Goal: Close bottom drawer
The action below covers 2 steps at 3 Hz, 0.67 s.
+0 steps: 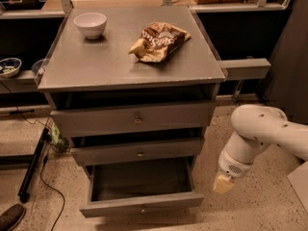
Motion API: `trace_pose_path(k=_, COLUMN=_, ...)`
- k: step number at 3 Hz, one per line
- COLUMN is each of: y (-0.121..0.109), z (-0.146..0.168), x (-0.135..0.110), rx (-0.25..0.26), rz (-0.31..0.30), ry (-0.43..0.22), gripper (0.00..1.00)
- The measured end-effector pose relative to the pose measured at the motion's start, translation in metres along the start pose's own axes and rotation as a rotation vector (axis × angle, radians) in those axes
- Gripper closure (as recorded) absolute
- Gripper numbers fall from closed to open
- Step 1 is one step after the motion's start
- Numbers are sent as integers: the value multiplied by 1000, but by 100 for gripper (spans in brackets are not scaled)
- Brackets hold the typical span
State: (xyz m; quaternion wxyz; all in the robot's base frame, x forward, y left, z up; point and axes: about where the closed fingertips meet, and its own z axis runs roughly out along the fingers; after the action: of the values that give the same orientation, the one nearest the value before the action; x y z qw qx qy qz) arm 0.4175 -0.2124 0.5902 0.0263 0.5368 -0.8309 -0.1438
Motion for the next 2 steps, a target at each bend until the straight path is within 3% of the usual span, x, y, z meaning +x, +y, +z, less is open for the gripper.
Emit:
trace_pose_path(k=1, y=-9, z=12, x=-4, rx=6, rz=29, ry=-25, gripper=100)
trace_pose_path(k=2, y=-35, z=33, x=-16, rx=9, rz=72, ry=-35, gripper=100)
